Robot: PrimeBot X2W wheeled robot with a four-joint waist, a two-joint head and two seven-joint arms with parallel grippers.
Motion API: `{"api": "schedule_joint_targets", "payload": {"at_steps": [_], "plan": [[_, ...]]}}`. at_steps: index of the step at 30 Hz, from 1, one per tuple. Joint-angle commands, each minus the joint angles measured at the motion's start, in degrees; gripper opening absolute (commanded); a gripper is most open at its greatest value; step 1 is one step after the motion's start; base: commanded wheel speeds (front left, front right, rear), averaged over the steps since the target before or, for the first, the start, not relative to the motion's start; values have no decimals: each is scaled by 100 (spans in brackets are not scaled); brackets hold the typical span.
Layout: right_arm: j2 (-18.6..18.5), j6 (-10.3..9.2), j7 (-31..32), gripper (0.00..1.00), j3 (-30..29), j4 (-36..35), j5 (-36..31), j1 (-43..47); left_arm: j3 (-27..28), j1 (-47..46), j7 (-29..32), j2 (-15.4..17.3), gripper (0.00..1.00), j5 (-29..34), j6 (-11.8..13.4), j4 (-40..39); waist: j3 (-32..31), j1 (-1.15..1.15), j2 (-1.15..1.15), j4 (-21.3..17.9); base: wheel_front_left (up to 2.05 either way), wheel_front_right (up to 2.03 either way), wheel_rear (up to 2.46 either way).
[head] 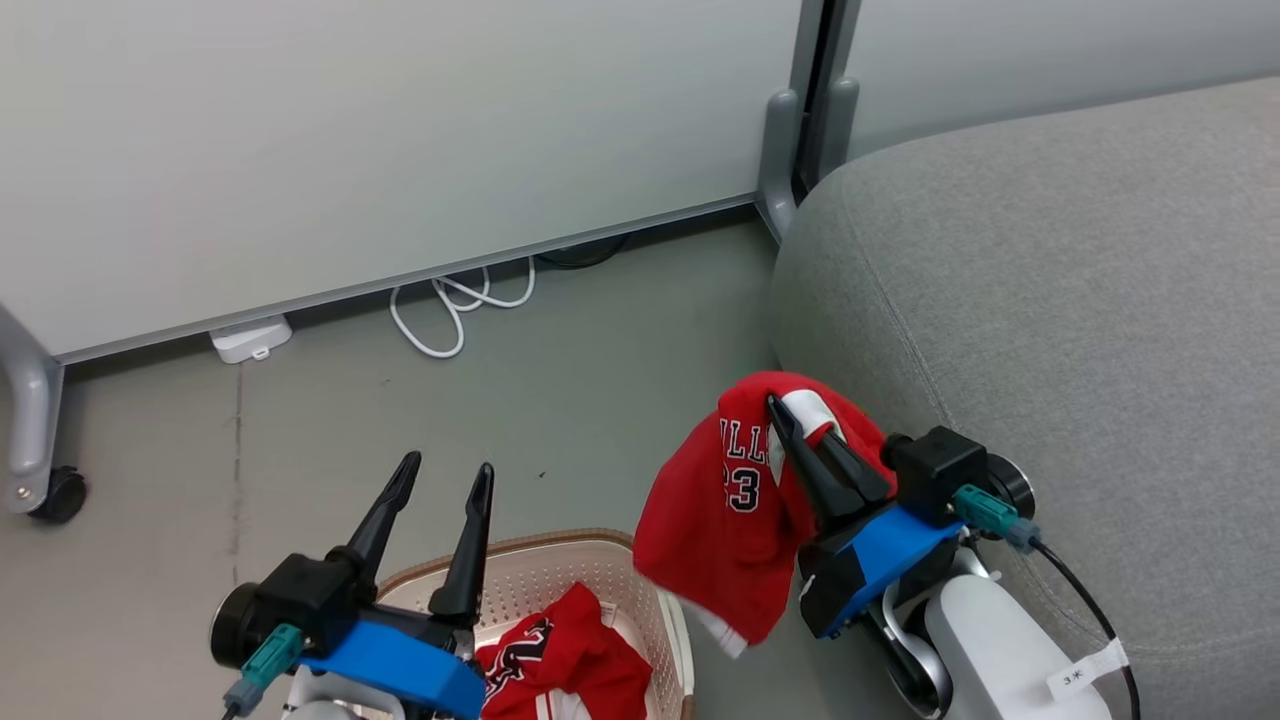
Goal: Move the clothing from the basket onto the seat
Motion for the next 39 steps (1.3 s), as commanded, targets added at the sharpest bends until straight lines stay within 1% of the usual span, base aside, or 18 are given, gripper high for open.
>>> {"api": "schedule_joint_targets", "payload": {"at_steps": [1, 6, 10, 15, 16, 19, 20, 21, 24, 27, 31, 36, 39], "plan": [[-6, 3, 50, 0, -53, -120, -24, 119, 139, 111, -26, -65, 100, 122, -65, -71, 31, 0, 0, -47, 0, 0, 0], [-6, 3, 183, 0, -125, -429, 51, 305, 414, 249, -27, -253, 100, 412, -238, -68, 80, 0, 0, -154, 0, 0, 0], [-7, 3, 194, 0, -155, -638, 131, 383, 549, 278, -28, -343, 100, 574, -328, -89, 160, 0, 0, -412, 0, 0, 0], [-6, 3, 152, 0, -176, -815, 207, 417, 621, 210, -27, -327, 100, 743, -412, -120, 331, 0, 0, -921, 0, 0, 0], [-6, 3, 152, 0, -176, -815, 207, 417, 621, 210, -27, -327, 100, 743, -412, -120, 331, 0, 0, -921, 0, 0, 0], [-6, 3, 91, 0, -196, -880, 264, 422, 613, 147, -27, -271, 100, 809, -423, -155, 440, 0, 0, -1297, 0, 0, 0], [-5, 3, 63, 0, -219, -908, 278, 441, 585, 103, -27, -236, 100, 841, -440, -169, 506, 0, 0, -1540, 0, 0, 0], [-5, 3, 43, 0, -230, -923, 306, 460, 576, 81, -28, -215, 100, 850, -446, -171, 542, 0, 0, -1661, 0, 0, 0], [-5, 3, -4, 0, -315, -946, 342, 515, 504, -9, -28, -176, 100, 861, -459, -172, 634, 0, 0, -1967, 0, 0, 0], [-2, 3, -42, 0, -410, -964, 343, 579, 443, -91, -27, -151, 100, 875, -459, -172, 715, 0, 0, -2185, 0, 0, 0], [-2, 3, -79, 0, -605, -975, 305, 638, 276, -187, -28, -127, 100, 840, -462, -143, 787, 0, 0, -2311, 0, 0, 0], [-2, 3, -99, 0, -768, -988, 365, 603, 161, -276, -28, -63, 100, 780, -464, -113, 873, 0, 0, -2319, 0, 0, 0], [-2, 3, -124, 0, -982, -928, 472, 351, 84, -350, -27, -29, 100, 770, -464, -135, 977, 0, 0, -2240, 0, 0, 0]]}}
